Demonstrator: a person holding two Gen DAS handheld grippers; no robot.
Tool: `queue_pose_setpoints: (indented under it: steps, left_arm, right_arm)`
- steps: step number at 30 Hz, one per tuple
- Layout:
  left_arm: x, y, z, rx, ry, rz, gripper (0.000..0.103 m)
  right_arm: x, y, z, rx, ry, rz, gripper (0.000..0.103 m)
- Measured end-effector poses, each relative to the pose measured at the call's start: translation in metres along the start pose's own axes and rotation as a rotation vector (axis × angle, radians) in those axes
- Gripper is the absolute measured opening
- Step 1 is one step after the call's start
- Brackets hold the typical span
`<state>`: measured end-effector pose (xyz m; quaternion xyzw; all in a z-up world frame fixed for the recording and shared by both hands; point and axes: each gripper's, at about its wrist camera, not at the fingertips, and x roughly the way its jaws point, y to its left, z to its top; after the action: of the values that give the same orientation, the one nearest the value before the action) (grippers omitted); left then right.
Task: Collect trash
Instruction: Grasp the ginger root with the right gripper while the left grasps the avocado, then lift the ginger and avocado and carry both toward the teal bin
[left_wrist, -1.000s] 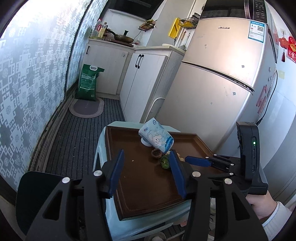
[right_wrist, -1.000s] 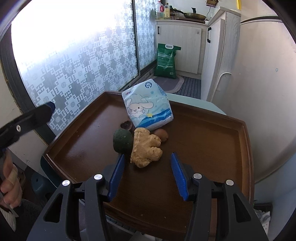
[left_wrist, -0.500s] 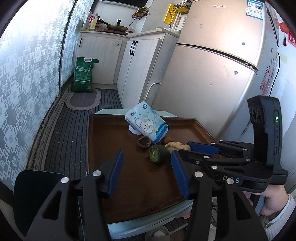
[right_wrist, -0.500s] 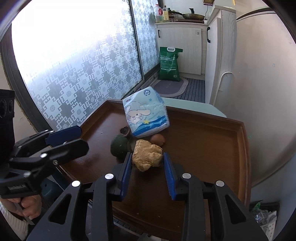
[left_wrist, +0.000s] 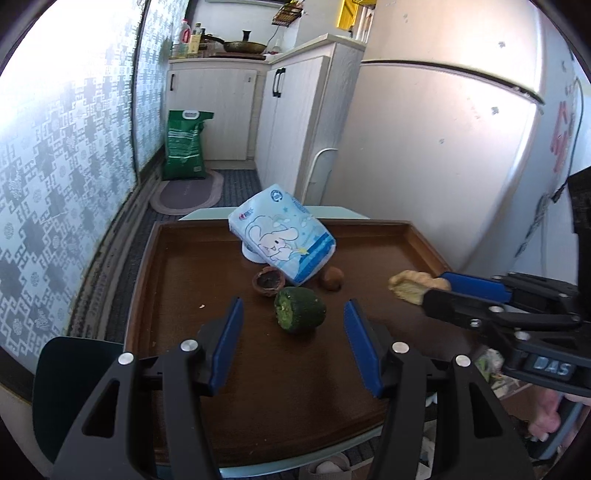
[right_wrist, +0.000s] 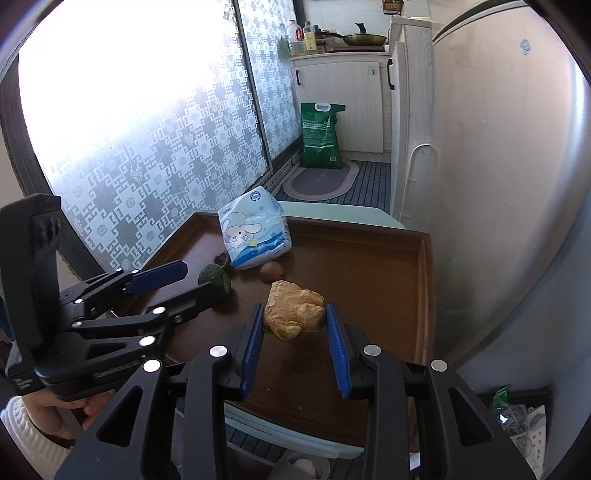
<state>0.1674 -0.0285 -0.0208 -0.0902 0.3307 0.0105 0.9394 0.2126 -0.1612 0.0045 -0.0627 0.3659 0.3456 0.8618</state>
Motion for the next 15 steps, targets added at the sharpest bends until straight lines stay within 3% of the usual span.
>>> queue_pose_setpoints:
  steps: [8, 12, 15]
  left_arm:
    - [0.016, -0.001, 0.004, -0.058, 0.026, 0.040, 0.054]
    - [0.018, -0.003, 0.005, -0.061, 0.026, 0.043, 0.031]
    - [0.018, -0.002, 0.004, -0.076, 0.023, 0.027, 0.029]
  right_arm:
    - [-0.008, -0.013, -0.010, 0.003, 0.012, -0.018, 0.034]
    - [-0.013, -0.020, -0.013, 0.010, 0.013, -0.027, 0.034]
    - [-0.015, -0.023, -0.014, 0.018, 0.009, -0.028, 0.034]
